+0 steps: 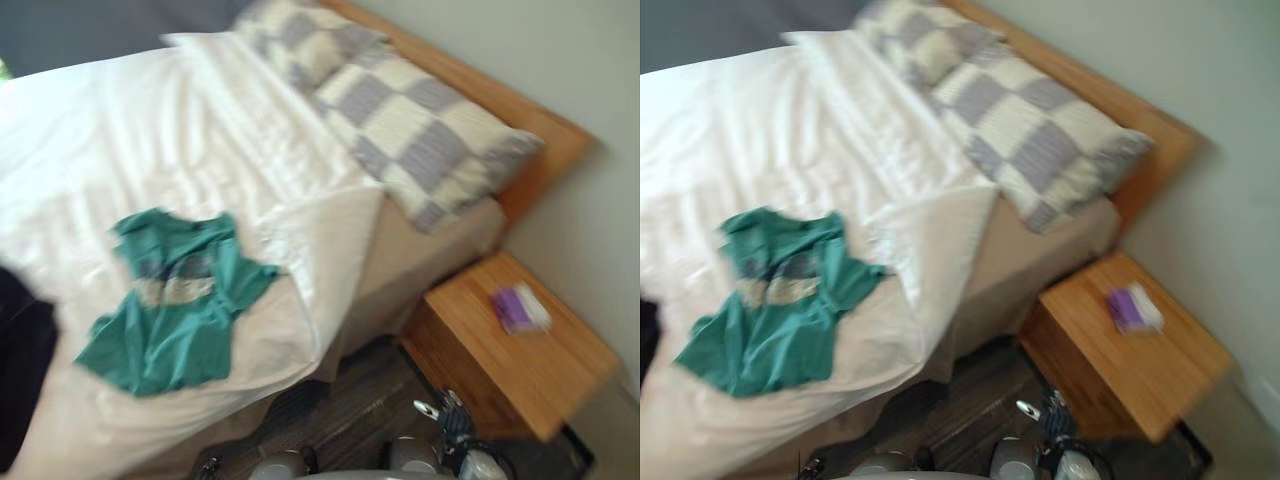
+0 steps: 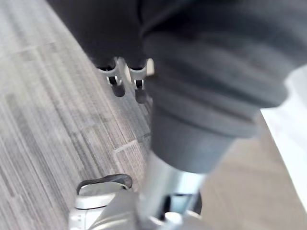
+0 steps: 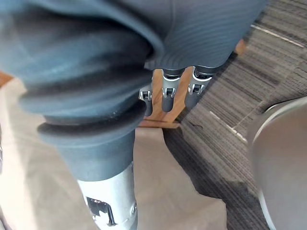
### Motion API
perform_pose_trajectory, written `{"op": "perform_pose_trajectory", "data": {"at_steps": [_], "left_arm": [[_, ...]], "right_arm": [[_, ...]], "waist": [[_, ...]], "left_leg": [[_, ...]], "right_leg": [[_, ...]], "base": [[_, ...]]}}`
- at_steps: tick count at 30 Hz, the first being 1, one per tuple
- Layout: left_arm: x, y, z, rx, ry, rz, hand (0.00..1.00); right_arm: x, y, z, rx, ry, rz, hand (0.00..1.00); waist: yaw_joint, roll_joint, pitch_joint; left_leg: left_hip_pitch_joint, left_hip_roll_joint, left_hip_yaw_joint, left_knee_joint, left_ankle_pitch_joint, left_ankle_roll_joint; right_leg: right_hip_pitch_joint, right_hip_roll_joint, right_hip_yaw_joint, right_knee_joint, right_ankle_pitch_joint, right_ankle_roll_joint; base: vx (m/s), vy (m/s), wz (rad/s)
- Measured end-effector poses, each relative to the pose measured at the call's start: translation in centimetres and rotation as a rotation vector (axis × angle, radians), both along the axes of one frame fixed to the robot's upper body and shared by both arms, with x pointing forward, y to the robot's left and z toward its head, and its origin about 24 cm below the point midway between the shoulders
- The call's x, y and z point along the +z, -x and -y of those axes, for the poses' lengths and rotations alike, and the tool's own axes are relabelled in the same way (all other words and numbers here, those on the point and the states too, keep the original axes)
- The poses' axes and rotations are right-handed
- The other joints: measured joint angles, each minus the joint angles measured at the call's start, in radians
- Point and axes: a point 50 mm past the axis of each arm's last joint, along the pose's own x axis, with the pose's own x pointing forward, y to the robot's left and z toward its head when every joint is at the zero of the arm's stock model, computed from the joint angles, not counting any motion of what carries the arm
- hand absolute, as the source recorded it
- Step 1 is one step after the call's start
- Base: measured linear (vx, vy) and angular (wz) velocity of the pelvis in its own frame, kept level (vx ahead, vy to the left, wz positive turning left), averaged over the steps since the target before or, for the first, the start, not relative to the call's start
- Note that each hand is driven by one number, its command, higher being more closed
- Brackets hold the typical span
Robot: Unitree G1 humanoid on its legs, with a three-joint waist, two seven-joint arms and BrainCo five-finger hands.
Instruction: Tidy the bed and pick cloth on bed and put in laundry
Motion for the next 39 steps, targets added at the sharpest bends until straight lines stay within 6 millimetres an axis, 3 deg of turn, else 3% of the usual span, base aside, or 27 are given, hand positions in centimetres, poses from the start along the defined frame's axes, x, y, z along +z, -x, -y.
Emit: {"op": "perform_pose_trajectory", "data": {"at_steps": [1,2,3,4,5,6,8,11,12,16,20,22,25,26,28,29,32,33,35,36,39], "left_arm": [[0.0,0.0,0.0,0.007,0.001,0.01,0.0],[0.3,-0.1,-0.7,0.055,-0.012,0.036,0.0],[0.3,-0.1,-0.6,0.073,-0.007,0.046,0.0],[0.3,-0.1,0.1,0.121,0.014,0.074,0.0],[0.2,-0.4,0.6,0.145,0.034,0.09,0.0],[0.2,-0.9,1.2,0.166,0.059,0.117,0.0],[0.2,-1.3,1.6,0.164,0.087,0.13,0.0],[0.3,-1.8,2.0,0.144,0.107,0.151,0.0],[0.3,-1.9,2.0,0.142,0.097,0.154,0.0],[0.4,-1.7,1.1,0.128,0.065,0.129,0.0],[0.4,-1.7,0.9,0.086,0.054,0.119,0.0],[0.4,-1.6,0.7,0.084,0.052,0.105,0.0],[0.3,-1.6,1.0,0.058,0.059,0.089,0.0],[0.2,-1.3,0.9,0.054,0.058,0.072,0.0],[0.2,-1.0,0.8,0.061,0.058,0.066,0.0],[0.2,-1.0,0.7,0.062,0.056,0.067,0.0],[0.3,-1.0,0.6,0.059,0.054,0.068,0.0],[0.3,-1.0,0.6,0.057,0.053,0.07,0.0],[0.3,-1.0,0.5,0.052,0.055,0.072,0.0],[0.4,-1.2,0.4,0.035,0.06,0.078,0.0],[0.6,-1.5,0.4,0.0,0.056,0.089,0.0]], "right_arm": [[-0.1,0.2,-0.3,-0.019,-0.006,-0.006,0.0],[-0.2,0.0,-1.7,-0.035,-0.026,-0.007,0.0],[-0.2,-0.2,-1.9,-0.031,-0.029,-0.004,0.0],[-0.1,-0.6,-1.9,-0.037,-0.022,0.002,0.0],[0.2,-1.2,-1.6,-0.038,-0.01,0.012,0.0],[0.3,-1.8,-1.2,-0.044,0.013,0.0,0.0],[0.1,-1.6,-0.9,-0.078,0.03,-0.04,0.0],[-0.4,0.3,0.5,-0.279,0.047,-0.129,0.0],[-0.4,0.8,1.3,-0.387,0.055,-0.149,0.0],[0.4,-0.4,2.8,-0.683,0.079,-0.143,0.0],[1.4,-1.8,4.3,-0.916,0.044,-0.108,0.0],[3.4,-3.7,5.2,-0.976,0.12,-0.013,0.0],[6.7,-6.0,7.3,-1.059,0.215,0.126,0.0],[9.6,-7.9,8.7,-1.13,0.277,0.24,0.0],[12.5,-9.2,9.9,-1.158,0.354,0.365,0.0],[16.1,-10.5,10.9,-1.152,0.456,0.509,0.0],[21.3,-12.4,11.5,-1.087,0.589,0.713,0.0],[24.3,-13.5,11.4,-0.987,0.669,0.828,0.0],[26.6,-14.8,10.7,-0.821,0.744,0.91,0.0],[27.9,-16.3,9.5,-0.61,0.808,0.95,0.0],[28.5,-18.9,6.9,-0.226,0.847,0.948,0.0]], "waist": [[0.004,-0.014,-0.004],[0.031,-0.07,-0.01],[0.037,-0.069,-0.011],[0.053,-0.042,-0.021],[0.052,-0.042,-0.024],[0.049,-0.003,-0.032],[0.044,0.004,-0.032],[0.015,0.017,-0.034],[0.016,0.019,-0.032],[0.027,-0.025,-0.022],[0.026,-0.042,-0.026],[0.022,-0.034,-0.023],[0.023,-0.031,-0.023],[0.025,-0.03,-0.021],[0.026,-0.035,-0.021],[0.027,-0.039,-0.023],[0.024,-0.042,-0.022],[0.025,-0.044,-0.022],[0.025,-0.048,-0.022],[0.026,-0.053,-0.022],[0.033,-0.055,-0.022]], "left_leg": [[0.0,-0.009,-0.029,0.013,-0.009,-0.015],[0.0,-0.032,-0.029,0.048,-0.052,-0.051],[-0.004,-0.027,-0.026,0.066,-0.069,-0.056],[-0.038,-0.002,-0.019,0.12,-0.107,-0.079],[-0.06,0.02,-0.019,0.148,-0.122,-0.083],[-0.087,0.059,-0.001,0.158,-0.127,-0.095],[-0.092,0.096,0.034,0.119,-0.11,-0.121],[-0.092,0.197,0.234,0.094,-0.078,-0.154],[-0.085,0.229,0.304,0.084,-0.027,-0.18],[-0.041,0.156,0.314,0.0,0.034,-0.158],[-0.016,0.118,0.304,-0.071,0.077,-0.146],[0.028,0.094,0.302,-0.195,0.148,-0.137],[0.054,0.085,0.3,-0.286,0.193,-0.135],[0.05,0.083,0.301,-0.287,0.195,-0.134],[0.045,0.082,0.299,-0.287,0.193,-0.137],[0.038,0.08,0.297,-0.287,0.193,-0.137],[0.031,0.073,0.291,-0.287,0.193,-0.137],[0.031,0.067,0.29,-0.287,0.194,-0.135],[0.033,0.066,0.287,-0.287,0.197,-0.131],[0.036,0.066,0.279,-0.287,0.2,-0.127],[0.043,0.068,0.264,-0.287,0.2,-0.128]], "right_leg": [[0.005,0.001,0.035,-0.049,0.063,-0.014],[-0.004,-0.016,0.041,-0.066,0.185,-0.039],[-0.002,-0.021,0.038,-0.054,0.161,-0.039],[-0.002,-0.006,0.022,-0.073,0.125,-0.055],[-0.003,0.01,0.008,-0.089,0.128,-0.063],[-0.008,0.033,-0.014,-0.112,0.139,-0.081],[-0.002,0.038,-0.046,-0.138,0.145,-0.09],[0.054,0.008,-0.172,-0.179,0.149,-0.095],[0.072,-0.007,-0.213,-0.19,0.149,-0.094],[0.118,-0.062,-0.23,-0.24,0.176,-0.058],[0.145,-0.086,-0.234,-0.282,0.202,-0.044],[0.143,-0.091,-0.238,-0.297,0.205,-0.039],[0.137,-0.088,-0.255,-0.313,0.217,-0.039],[0.138,-0.089,-0.253,-0.322,0.225,-0.036],[0.146,-0.089,-0.255,-0.335,0.227,-0.037],[0.147,-0.089,-0.255,-0.347,0.228,-0.036],[0.149,-0.093,-0.256,-0.357,0.241,-0.027],[0.156,-0.095,-0.259,-0.368,0.253,-0.03],[0.166,-0.095,-0.267,-0.377,0.259,-0.035],[0.174,-0.093,-0.278,-0.381,0.261,-0.035],[0.184,-0.091,-0.291,-0.384,0.261,-0.035]], "base": [[0.11,-0.501,1.91],[0.05,-0.363,1.01],[0.02,-0.46,0.49],[-0.01,-0.231,-0.02],[-0.03,-0.354,0.06],[-0.05,-0.257,0.26],[-0.03,-0.192,0.5],[0.05,-0.114,1.15],[0.06,0.047,0.84],[0.03,0.091,0.36],[-0.05,0.091,0.09],[-0.1,0.048,0.1],[-0.1,0.043,0.1],[-0.09,0.042,0.03],[-0.08,0.049,0.03],[-0.03,0.033,0.06],[0.0,0.024,0.07],[0.03,0.019,0.06],[0.05,-0.003,0.1],[0.06,-0.029,0.14],[0.05,-0.035,0.15]]}}
